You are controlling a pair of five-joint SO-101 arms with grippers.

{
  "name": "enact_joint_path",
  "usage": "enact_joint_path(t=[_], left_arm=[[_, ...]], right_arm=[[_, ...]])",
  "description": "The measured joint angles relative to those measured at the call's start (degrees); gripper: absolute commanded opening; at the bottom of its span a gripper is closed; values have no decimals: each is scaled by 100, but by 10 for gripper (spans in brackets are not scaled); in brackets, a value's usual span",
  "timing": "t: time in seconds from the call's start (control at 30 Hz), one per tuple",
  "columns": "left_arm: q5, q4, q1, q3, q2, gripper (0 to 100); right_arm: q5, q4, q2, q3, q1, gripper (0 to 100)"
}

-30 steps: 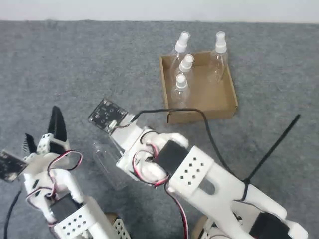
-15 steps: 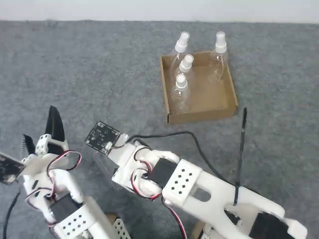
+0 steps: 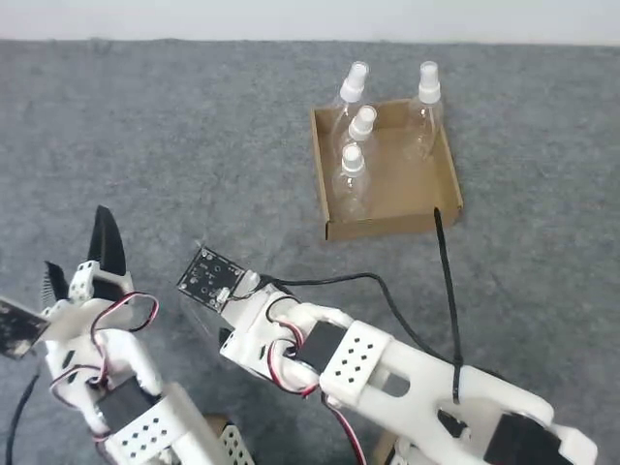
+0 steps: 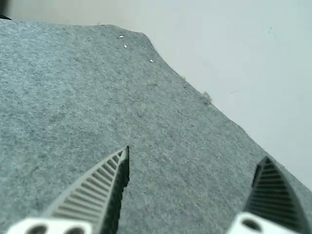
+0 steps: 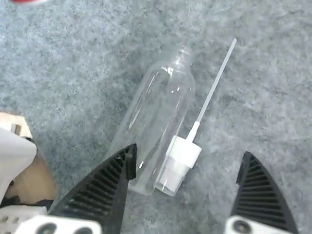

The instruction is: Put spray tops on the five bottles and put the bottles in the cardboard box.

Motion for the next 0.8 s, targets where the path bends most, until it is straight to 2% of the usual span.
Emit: enact_joint_path(t=[0.3,0.53,0.8], left_arm=[[0,0,0,0,0,375],[0,0,-185,0,0,375],[0,0,-193,0,0,375]], right_arm=[[0,-273,0,97,-211,278],[0,-1222,-9,712,-413,278],[0,-1486,9,765,-413,277]])
